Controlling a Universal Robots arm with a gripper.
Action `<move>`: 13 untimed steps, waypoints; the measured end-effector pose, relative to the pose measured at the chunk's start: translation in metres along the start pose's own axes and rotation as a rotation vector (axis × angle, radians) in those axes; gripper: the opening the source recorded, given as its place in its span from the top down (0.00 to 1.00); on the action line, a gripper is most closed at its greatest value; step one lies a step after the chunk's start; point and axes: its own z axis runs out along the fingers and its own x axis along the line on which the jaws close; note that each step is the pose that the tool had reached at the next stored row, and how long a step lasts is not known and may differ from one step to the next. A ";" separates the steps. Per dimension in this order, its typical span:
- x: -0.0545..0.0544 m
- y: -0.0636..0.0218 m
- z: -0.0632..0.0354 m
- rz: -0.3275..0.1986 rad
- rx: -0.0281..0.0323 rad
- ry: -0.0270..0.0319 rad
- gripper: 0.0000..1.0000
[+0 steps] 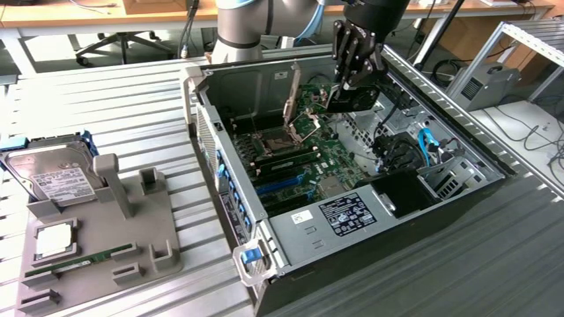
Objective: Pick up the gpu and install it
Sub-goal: 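Insert the gpu into the slot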
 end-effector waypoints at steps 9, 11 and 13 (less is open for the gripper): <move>0.000 0.0000 0.0000 -0.029 -0.0007 0.0004 0.74; 0.000 0.0000 0.0000 -0.034 -0.0008 0.0004 0.74; 0.000 0.0000 0.0000 -0.040 -0.0009 0.0005 0.74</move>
